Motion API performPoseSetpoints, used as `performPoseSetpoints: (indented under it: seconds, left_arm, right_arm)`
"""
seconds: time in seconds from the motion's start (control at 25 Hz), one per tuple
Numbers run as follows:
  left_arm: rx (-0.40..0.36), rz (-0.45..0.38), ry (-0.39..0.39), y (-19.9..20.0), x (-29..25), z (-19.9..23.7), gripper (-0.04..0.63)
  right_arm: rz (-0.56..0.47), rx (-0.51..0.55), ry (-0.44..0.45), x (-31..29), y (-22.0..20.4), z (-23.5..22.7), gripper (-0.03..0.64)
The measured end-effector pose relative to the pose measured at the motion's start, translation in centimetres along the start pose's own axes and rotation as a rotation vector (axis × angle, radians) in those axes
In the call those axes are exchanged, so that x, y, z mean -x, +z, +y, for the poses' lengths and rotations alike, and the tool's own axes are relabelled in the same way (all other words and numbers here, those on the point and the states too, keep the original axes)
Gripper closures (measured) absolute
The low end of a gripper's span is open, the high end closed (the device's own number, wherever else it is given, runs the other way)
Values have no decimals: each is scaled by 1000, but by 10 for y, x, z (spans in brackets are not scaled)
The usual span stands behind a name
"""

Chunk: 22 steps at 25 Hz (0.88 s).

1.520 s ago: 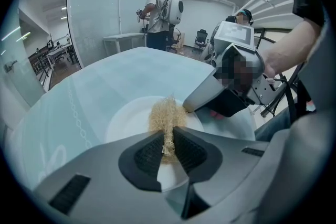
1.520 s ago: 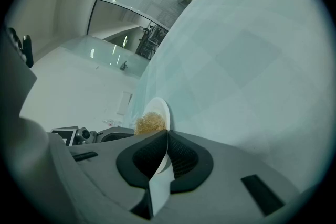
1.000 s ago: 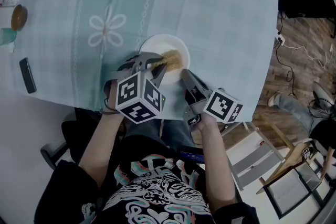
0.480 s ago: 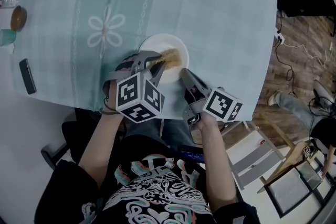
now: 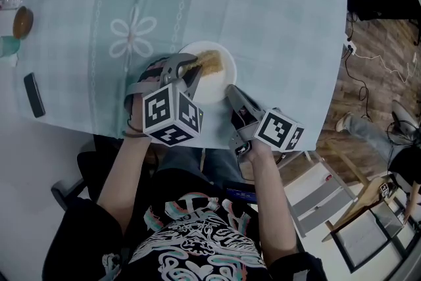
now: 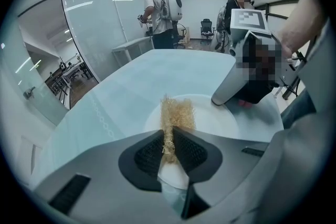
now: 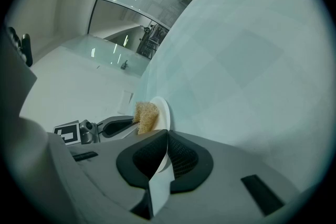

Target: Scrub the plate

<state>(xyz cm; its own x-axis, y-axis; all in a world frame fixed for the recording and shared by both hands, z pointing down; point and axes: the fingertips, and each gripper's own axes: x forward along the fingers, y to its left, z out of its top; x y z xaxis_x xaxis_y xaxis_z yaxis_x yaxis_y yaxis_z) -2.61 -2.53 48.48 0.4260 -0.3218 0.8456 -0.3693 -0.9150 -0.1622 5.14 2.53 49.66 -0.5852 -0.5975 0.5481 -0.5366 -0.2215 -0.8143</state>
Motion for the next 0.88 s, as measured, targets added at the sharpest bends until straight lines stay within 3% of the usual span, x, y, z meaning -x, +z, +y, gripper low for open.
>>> performPoseSetpoints:
  seconds: [0.32, 0.88]
  left_arm:
    - [-30, 6, 59, 0, 2, 6, 522]
    - [14, -9, 65, -2, 0, 9, 522]
  right_arm:
    - [3, 4, -4, 1, -1, -1, 620]
    - [3, 10, -6, 0, -1, -1, 620]
